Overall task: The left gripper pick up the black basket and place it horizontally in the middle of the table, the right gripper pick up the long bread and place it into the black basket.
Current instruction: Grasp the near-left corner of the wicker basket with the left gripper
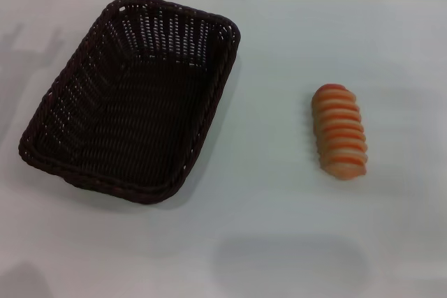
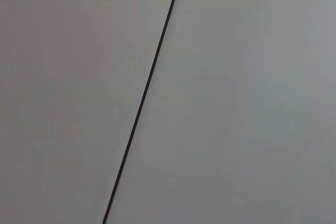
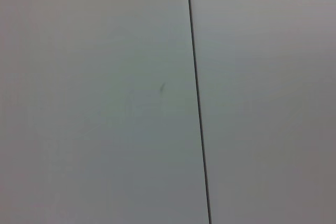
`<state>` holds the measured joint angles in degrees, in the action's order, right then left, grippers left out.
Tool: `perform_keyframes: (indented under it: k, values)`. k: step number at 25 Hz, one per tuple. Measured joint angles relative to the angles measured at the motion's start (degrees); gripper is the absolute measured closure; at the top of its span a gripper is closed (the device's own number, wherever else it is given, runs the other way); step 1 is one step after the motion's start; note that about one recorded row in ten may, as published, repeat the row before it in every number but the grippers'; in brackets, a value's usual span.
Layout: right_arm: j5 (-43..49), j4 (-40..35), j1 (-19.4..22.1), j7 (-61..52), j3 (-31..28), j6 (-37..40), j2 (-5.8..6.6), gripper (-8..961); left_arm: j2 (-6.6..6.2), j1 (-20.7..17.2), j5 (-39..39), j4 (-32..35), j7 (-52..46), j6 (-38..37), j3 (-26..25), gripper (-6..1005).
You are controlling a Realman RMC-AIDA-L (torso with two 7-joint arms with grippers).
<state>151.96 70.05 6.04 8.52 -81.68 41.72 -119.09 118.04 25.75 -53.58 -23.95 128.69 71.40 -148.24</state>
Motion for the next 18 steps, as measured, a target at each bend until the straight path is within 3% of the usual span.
perform_keyframes:
  k: [15, 18]
  values:
    - [0.0, 0.0, 0.02, 0.0, 0.01, -0.15, 0.0, 311, -0.09, -0.15, -0.23, -2.68, -5.48, -0.46, 1.96, 156]
    - [0.0, 0.0, 0.02, 0.0, -0.06, -0.17, 0.0, 311, -0.1, -0.41, -0.28, -5.08, -10.16, -1.57, 2.69, 156]
